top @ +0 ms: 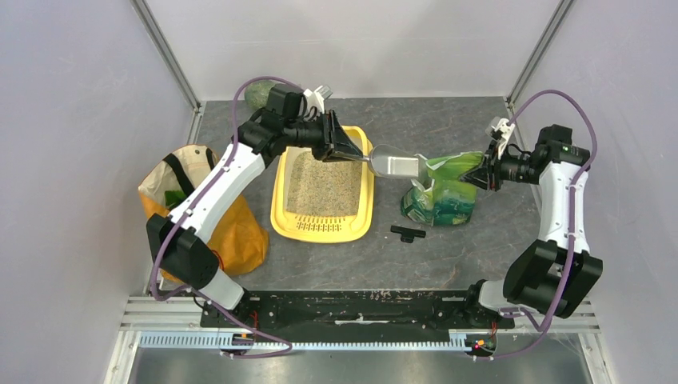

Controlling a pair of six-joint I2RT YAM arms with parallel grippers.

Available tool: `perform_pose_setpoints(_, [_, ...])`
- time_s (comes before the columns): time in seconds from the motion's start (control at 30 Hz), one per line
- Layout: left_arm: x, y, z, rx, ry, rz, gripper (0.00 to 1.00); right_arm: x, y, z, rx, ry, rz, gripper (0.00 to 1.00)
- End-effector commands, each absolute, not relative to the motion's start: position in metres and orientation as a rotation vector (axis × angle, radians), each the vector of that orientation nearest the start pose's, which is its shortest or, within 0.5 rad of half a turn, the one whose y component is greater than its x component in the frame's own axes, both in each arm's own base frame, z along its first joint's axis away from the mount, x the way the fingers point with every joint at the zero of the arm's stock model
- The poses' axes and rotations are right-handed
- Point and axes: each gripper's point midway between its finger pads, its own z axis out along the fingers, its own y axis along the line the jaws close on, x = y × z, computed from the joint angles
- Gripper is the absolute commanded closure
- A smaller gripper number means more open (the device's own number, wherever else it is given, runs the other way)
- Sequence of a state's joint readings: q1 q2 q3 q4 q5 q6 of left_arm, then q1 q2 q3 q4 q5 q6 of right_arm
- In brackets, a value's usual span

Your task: Fill the litter box with clean litter

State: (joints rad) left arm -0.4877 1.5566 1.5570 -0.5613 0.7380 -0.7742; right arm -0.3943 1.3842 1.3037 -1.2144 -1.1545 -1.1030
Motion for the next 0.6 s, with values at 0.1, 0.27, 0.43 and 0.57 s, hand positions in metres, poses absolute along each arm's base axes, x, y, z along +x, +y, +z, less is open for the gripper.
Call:
perform_pose_setpoints(0.1, [0.299,-0.325,0.331,0.253,2.305,-1.425,0.98,0.294,0.057,0.265,-0.965,1.719,0.736,0.92])
perform_pose_setpoints(0.27, [0.295,-0.328,0.323,0.266,2.334,-1.405,0.98,0.295,0.062,0.283,-0.989,1.674,0.711,1.0])
perform_pose_setpoints(0.43, [0.295,-0.329,0.321,0.284,2.345,-1.371,0.98,0.29,0.071,0.306,-1.039,1.628,0.694,1.0])
perform_pose_setpoints(0.57, [0.294,-0.335,0.317,0.329,2.356,-1.342,0.98,0.281,0.082,0.315,-1.114,1.601,0.703,1.0])
